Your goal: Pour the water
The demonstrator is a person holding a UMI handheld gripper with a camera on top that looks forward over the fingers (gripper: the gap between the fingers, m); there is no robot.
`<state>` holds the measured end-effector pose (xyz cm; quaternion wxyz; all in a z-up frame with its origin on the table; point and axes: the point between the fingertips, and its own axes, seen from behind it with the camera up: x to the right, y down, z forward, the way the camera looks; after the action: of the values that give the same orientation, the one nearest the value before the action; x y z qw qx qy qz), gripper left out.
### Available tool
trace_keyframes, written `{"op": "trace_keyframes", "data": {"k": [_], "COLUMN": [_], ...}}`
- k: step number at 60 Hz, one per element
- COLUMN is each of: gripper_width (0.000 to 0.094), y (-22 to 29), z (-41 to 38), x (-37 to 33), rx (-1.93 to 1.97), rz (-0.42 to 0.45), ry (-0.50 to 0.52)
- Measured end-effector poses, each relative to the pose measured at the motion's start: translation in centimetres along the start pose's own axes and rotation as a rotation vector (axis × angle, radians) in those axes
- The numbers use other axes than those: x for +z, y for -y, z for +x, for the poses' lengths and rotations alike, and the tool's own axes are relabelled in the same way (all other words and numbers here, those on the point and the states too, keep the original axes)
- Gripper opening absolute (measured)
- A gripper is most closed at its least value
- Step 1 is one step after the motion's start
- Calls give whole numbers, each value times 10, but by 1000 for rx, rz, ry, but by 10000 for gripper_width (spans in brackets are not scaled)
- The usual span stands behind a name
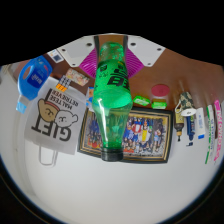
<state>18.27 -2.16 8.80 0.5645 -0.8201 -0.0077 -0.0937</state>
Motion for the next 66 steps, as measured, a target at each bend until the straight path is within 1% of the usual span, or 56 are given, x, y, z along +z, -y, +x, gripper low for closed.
{"op": "trace_keyframes", "data": {"k": [12,20,29,36,46,56,66], "gripper_width": [319,318,319,321,326,320,320], "y": [85,145,182,191,200,191,191], "z": [-15,-60,-127,-171,-196,-205,-195], "x": [19,42,67,89,106,113,109], "rx": [-365,-717,-1096,-1402,-1755,-1889,-1777], "rz": [59,107,152,170,162,127,88], "ry": [-106,-190,-236,-275,-389,-381,-366]}}
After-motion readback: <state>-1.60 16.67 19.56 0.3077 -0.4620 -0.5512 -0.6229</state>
